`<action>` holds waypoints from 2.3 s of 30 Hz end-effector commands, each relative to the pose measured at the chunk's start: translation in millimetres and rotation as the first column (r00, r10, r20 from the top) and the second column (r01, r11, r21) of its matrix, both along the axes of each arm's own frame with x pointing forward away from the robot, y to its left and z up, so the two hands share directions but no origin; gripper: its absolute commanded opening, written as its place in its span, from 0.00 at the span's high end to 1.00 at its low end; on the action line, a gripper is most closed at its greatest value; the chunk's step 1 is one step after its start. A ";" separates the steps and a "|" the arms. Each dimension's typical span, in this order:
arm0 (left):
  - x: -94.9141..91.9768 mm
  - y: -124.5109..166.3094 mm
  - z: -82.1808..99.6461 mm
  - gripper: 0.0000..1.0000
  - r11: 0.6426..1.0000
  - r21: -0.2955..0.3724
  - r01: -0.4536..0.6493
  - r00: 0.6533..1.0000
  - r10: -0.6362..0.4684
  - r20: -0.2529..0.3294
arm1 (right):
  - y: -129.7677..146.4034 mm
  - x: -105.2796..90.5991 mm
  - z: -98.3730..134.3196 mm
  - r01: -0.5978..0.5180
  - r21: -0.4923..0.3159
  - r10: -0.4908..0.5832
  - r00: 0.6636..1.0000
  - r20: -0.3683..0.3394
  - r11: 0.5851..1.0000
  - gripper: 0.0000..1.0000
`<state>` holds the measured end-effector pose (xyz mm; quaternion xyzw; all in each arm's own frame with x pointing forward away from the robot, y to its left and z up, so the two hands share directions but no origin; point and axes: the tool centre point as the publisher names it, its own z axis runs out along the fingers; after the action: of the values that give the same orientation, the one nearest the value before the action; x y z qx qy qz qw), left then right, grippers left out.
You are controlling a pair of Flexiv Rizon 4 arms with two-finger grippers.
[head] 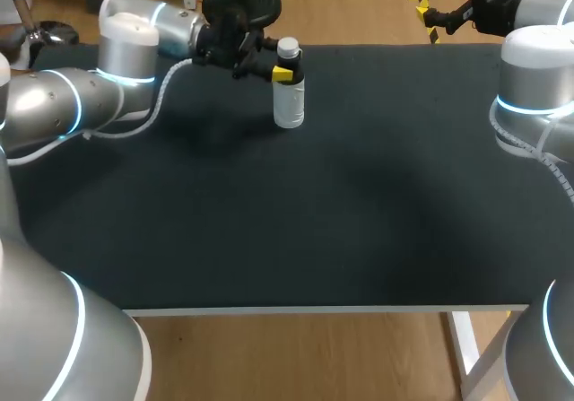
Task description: Unscrew the bottle cap
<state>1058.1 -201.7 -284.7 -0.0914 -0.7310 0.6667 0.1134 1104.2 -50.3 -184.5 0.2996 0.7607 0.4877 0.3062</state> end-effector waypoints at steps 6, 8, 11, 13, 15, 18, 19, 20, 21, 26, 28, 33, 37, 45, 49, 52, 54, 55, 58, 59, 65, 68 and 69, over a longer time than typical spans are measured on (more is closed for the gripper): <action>6.8 -2.2 -1.0 0.71 1.000 -0.005 0.030 1.000 -0.030 0.005 | 0.0 0.0 0.0 0.000 0.000 0.000 1.000 0.000 1.000 0.00; 7.4 -1.6 -0.8 0.83 1.000 -0.006 0.027 1.000 -0.027 0.004 | 0.0 0.0 0.0 0.000 0.000 0.000 1.000 0.000 1.000 0.00; 8.6 -0.4 -0.5 1.00 1.000 -0.007 0.021 1.000 -0.021 0.002 | 0.0 0.0 0.0 0.000 0.000 0.000 1.000 0.000 1.000 0.00; 9.8 0.8 -0.4 1.00 1.000 -0.006 0.017 1.000 -0.017 0.003 | 0.0 0.0 0.0 0.000 0.000 0.000 1.000 0.000 1.000 0.00; 10.7 2.7 0.2 1.00 1.000 -0.007 0.014 1.000 -0.013 0.005 | 0.0 0.0 0.0 0.000 0.000 0.000 1.000 0.000 1.000 0.00; 11.6 5.1 1.4 1.00 1.000 -0.015 0.006 1.000 -0.006 0.010 | 0.0 0.0 0.0 0.000 0.000 0.000 1.000 0.000 1.000 0.00; 11.9 6.0 1.8 1.00 1.000 -0.018 0.005 1.000 -0.005 0.010 | 0.0 0.0 0.0 0.000 0.000 0.000 1.000 0.000 1.000 0.00; 12.3 6.9 1.9 1.00 1.000 -0.020 0.004 1.000 -0.004 0.010 | 0.0 0.0 0.0 0.000 0.000 0.000 1.000 0.000 1.000 0.00; 12.5 7.8 1.9 1.00 1.000 -0.024 0.004 1.000 -0.003 0.011 | 0.0 0.0 0.0 0.000 0.000 0.000 1.000 0.000 1.000 0.00; 12.0 11.9 1.0 1.00 0.998 -0.055 0.009 1.000 -0.008 0.019 | 0.0 0.0 0.0 0.000 0.000 0.000 1.000 0.000 1.000 0.00; 11.8 13.0 0.5 1.00 0.998 -0.057 0.010 1.000 -0.009 0.023 | 0.0 0.0 0.0 0.000 0.000 0.000 1.000 0.000 1.000 0.00; 12.4 15.0 0.0 1.00 0.999 -0.054 0.009 1.000 -0.008 0.028 | 0.0 0.0 0.0 0.000 0.000 0.000 1.000 0.000 1.000 0.00; 12.4 15.2 0.2 1.00 0.999 -0.047 0.013 0.999 -0.012 0.032 | 0.0 0.0 0.0 0.000 0.000 0.000 1.000 0.000 1.000 0.00; 12.5 15.2 0.6 1.00 0.999 -0.039 0.017 0.999 -0.016 0.031 | 0.0 0.0 0.0 0.000 0.000 0.000 1.000 0.000 1.000 0.00; 12.5 15.1 0.6 1.00 0.999 -0.038 0.016 0.999 -0.014 0.029 | 0.0 0.0 0.0 0.000 0.000 0.000 1.000 0.000 1.000 0.00; 12.4 15.0 0.8 1.00 0.999 -0.037 0.013 1.000 -0.012 0.028 | 0.0 0.0 0.0 0.000 0.000 0.000 1.000 0.000 1.000 0.00; 12.4 14.5 1.1 1.00 0.999 -0.038 0.013 1.000 -0.012 0.026 | 0.0 0.0 0.0 0.000 0.000 0.000 1.000 0.000 1.000 0.00; 12.3 14.1 1.3 1.00 0.999 -0.037 0.013 1.000 -0.013 0.026 | 0.0 0.0 0.0 0.000 0.000 0.000 1.000 0.000 1.000 0.00; 12.4 13.8 1.5 1.00 0.999 -0.034 0.011 1.000 -0.010 0.025 | 0.0 0.0 0.0 0.000 0.000 0.000 1.000 0.000 1.000 0.00; 12.8 13.7 1.9 1.00 0.999 -0.034 0.010 1.000 -0.009 0.023 | 0.0 0.0 0.0 0.000 0.000 0.000 1.000 0.000 1.000 0.00; 13.1 13.8 2.3 1.00 0.999 -0.033 0.007 1.000 -0.006 0.021 | 0.0 0.0 0.0 0.000 0.000 0.000 1.000 0.000 1.000 0.00; 13.1 13.8 2.3 1.00 0.999 -0.033 0.007 1.000 -0.006 0.021 | 0.0 0.0 0.0 0.000 0.000 0.000 1.000 0.000 1.000 0.00; 13.1 13.8 2.3 1.00 0.999 -0.033 0.007 1.000 -0.006 0.021 | 0.0 0.0 0.0 0.000 0.000 0.000 1.000 0.000 1.000 0.00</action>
<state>1067.6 -187.5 -281.8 -0.0998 -0.7214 0.6774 0.1034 1104.2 -50.3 -184.5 0.2996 0.7607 0.4877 0.3062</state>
